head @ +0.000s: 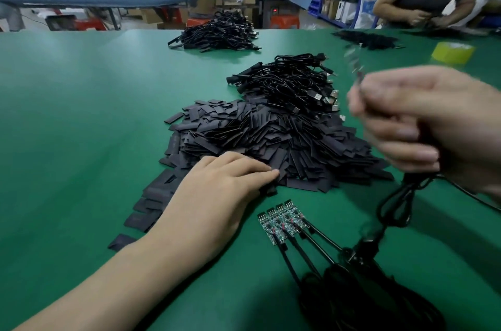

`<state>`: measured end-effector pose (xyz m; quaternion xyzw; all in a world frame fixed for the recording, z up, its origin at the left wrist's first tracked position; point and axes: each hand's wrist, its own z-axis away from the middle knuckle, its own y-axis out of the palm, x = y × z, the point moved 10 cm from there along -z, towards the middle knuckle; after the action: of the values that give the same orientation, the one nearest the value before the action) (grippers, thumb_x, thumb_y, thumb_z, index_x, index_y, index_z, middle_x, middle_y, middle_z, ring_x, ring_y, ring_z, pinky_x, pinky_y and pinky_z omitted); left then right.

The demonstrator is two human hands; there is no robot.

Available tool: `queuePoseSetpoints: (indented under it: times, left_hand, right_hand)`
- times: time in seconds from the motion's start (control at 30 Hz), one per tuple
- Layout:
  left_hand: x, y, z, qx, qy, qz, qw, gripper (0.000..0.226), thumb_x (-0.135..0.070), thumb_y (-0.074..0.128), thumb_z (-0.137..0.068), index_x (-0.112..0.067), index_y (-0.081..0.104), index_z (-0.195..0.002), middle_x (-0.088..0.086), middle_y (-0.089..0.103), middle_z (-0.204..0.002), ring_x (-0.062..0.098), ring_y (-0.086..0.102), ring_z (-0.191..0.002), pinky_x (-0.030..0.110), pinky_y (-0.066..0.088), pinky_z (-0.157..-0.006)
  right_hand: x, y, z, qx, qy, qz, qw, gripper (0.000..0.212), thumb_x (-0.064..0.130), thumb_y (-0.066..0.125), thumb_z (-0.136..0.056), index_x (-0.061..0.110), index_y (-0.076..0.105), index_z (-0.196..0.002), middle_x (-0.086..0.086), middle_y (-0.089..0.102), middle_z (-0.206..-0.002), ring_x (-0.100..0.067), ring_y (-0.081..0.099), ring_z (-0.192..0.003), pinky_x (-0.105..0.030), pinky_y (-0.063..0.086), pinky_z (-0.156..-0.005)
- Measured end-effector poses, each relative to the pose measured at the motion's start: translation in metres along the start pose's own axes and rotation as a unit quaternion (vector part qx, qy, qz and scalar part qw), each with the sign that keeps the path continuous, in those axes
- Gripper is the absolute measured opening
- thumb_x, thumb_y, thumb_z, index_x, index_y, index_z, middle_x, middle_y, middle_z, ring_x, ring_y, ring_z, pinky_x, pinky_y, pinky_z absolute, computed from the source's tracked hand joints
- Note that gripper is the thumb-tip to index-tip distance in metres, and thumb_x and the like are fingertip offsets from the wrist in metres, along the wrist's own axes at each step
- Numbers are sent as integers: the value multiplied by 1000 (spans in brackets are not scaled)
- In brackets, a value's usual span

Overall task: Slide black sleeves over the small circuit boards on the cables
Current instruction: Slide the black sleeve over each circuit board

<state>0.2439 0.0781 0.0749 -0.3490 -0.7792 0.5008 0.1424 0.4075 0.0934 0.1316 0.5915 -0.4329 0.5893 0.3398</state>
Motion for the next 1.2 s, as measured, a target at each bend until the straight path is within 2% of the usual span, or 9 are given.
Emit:
queuePoseSetpoints:
  times: [0.1,0.3,0.47,0.57,0.67,0.77,0.93,1.1,1.2]
  left_hand:
    - [0,0,0,-6,-2,-17,1000,30,-20,73,-92,-29,74,-120,-11,69,-109,21,64,-103,35,46,-75]
    - [7,-13,2,-55,-13,41,998,17,-30,67,-96,-30,79,-108,-15,70,-105,18,64,-99,41,49,-77]
    - [11,-31,9,-125,-34,102,986,24,-32,65,-94,-30,77,-115,-18,72,-104,8,67,-91,38,54,-77]
    - [6,-40,14,-161,-25,109,981,25,-28,64,-95,-28,75,-118,-14,71,-104,16,66,-85,35,53,-74]
    - [2,-41,15,-169,-16,111,979,25,-26,65,-96,-23,76,-118,-10,71,-103,19,66,-85,35,53,-73]
    - [0,-39,14,-160,-13,116,980,26,-27,65,-96,-22,75,-119,-9,70,-104,18,67,-87,36,54,-73]
    - [0,-35,13,-135,-12,135,982,27,-35,71,-91,-23,77,-114,-12,67,-101,17,66,-85,36,54,-73]
    - [12,-39,14,-143,-58,172,973,22,-34,76,-83,-24,81,-102,-16,68,-93,-2,63,-83,8,44,-76]
    - [23,-40,16,-150,-89,199,964,21,-32,77,-80,-25,81,-99,-17,70,-91,-3,66,-85,6,43,-79]
  right_hand:
    - [-26,17,-3,14,77,150,986,27,36,60,-97,18,70,-81,10,34,-51,-6,25,-38,-12,23,-38]
    - [16,-8,-6,-65,35,146,987,30,45,62,-82,17,73,-83,10,33,-51,-7,25,-38,-12,23,-40]
    - [5,15,-5,-58,-2,416,907,36,61,57,-84,30,74,-90,-1,55,-56,-10,45,-51,-39,40,-51]
    - [-33,39,-6,-34,43,338,939,49,65,55,-82,20,73,-90,-2,45,-59,-15,36,-53,-37,28,-52]
    - [-55,47,-5,-34,100,157,982,37,58,63,-85,24,77,-85,-1,33,-58,-16,25,-50,-26,18,-45]
    - [-60,50,-5,-29,100,109,989,22,42,69,-91,27,77,-78,7,38,-51,-10,24,-45,-20,19,-40]
    - [-57,47,-6,-36,67,202,976,25,39,68,-88,15,72,-86,2,38,-59,-8,28,-49,-21,23,-44]
    - [-38,39,-4,-88,-21,352,932,51,67,42,-93,23,66,-83,7,52,-63,-4,46,-58,-28,36,-57]
    - [-41,30,0,-96,-16,377,921,46,55,35,-102,27,65,-82,13,60,-70,-6,54,-68,-28,40,-64]
